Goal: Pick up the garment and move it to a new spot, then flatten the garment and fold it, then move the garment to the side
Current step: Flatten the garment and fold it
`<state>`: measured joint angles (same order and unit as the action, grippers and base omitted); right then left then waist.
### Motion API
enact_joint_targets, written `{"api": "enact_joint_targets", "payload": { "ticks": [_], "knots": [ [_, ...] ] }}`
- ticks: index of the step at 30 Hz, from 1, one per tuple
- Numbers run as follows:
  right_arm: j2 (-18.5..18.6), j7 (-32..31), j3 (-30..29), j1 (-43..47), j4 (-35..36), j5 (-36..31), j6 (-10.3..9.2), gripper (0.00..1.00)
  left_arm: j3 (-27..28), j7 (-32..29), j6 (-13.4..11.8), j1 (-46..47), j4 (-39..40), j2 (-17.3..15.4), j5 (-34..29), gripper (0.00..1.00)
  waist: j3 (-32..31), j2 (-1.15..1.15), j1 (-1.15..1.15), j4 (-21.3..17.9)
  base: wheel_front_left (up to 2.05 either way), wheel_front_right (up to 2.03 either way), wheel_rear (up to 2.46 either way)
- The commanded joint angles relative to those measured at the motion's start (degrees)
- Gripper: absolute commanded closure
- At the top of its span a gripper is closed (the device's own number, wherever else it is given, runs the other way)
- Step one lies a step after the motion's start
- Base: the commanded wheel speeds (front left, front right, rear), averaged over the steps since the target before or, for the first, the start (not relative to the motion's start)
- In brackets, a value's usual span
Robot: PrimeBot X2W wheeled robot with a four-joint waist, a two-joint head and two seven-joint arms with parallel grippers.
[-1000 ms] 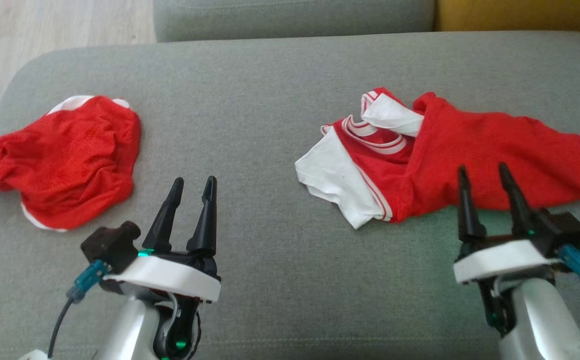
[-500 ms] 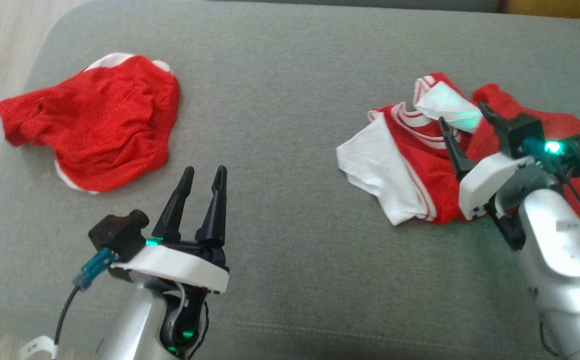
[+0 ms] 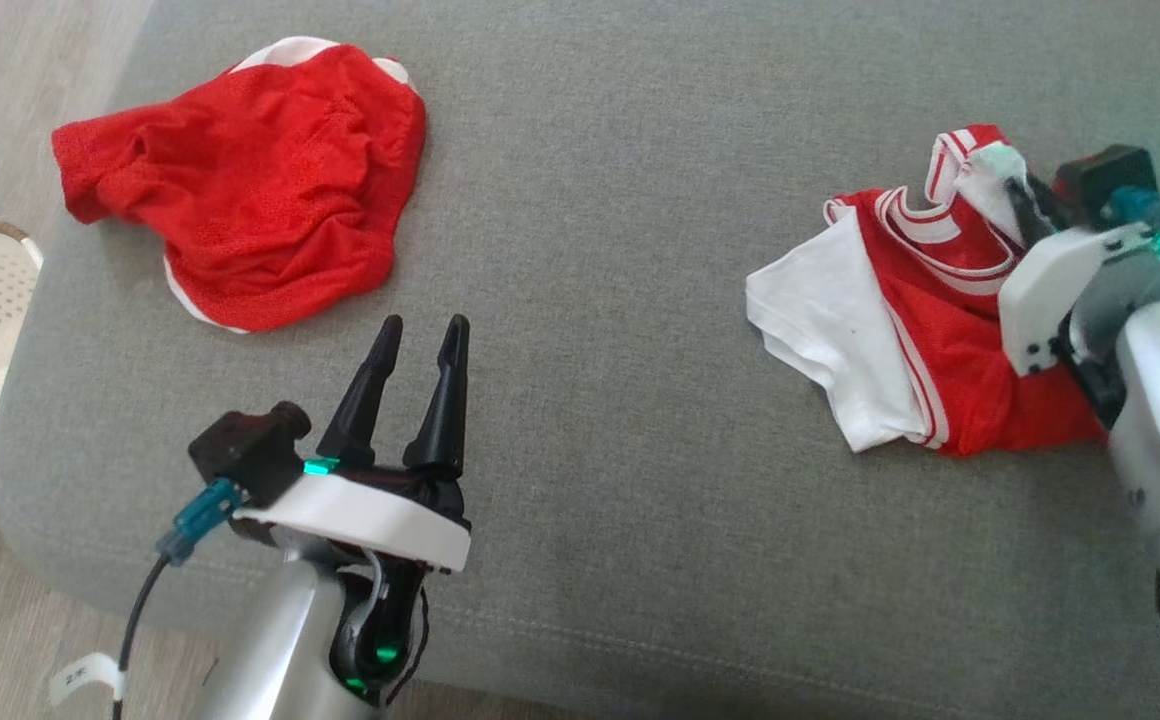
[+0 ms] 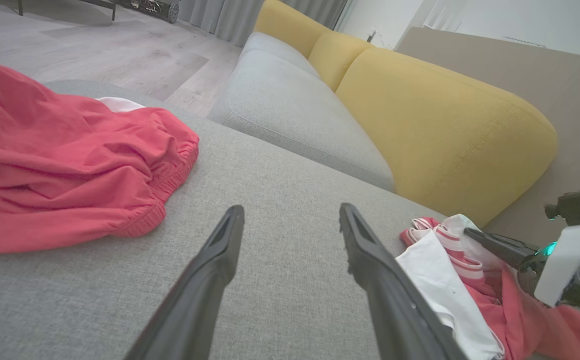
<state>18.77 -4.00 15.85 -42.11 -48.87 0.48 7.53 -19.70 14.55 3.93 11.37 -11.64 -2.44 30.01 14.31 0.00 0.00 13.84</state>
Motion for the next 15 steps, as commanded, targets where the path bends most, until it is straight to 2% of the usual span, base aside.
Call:
{"api": "enact_joint_targets", "payload": {
  "ticks": [1, 8, 15],
  "knots": [
    [0.18, 1.19, -0.07, -2.31, 1.08, -0.65, -0.04, 1.00, 1.37, 0.45, -0.37, 2.22, 1.86, -0.43, 0.30, 0.00, 0.14, 0.00, 0.00, 0.15, 0.00, 0.00, 0.00],
    [-0.87, 4.59, -2.61, -7.49, -0.16, -3.45, -0.04, 1.00, 0.89, 0.45, -0.70, 2.59, 1.96, -0.43, 0.78, 0.00, -0.03, 0.00, 0.00, 0.19, 0.00, 0.00, 0.00],
    [-1.04, 9.44, -4.57, -17.46, 1.33, -6.99, -0.04, 1.00, 0.29, 0.45, -0.78, 2.94, 2.09, -0.43, 1.83, 0.00, -0.13, 0.00, 0.00, 1.36, 0.00, 0.00, 0.00]
  ]
}}
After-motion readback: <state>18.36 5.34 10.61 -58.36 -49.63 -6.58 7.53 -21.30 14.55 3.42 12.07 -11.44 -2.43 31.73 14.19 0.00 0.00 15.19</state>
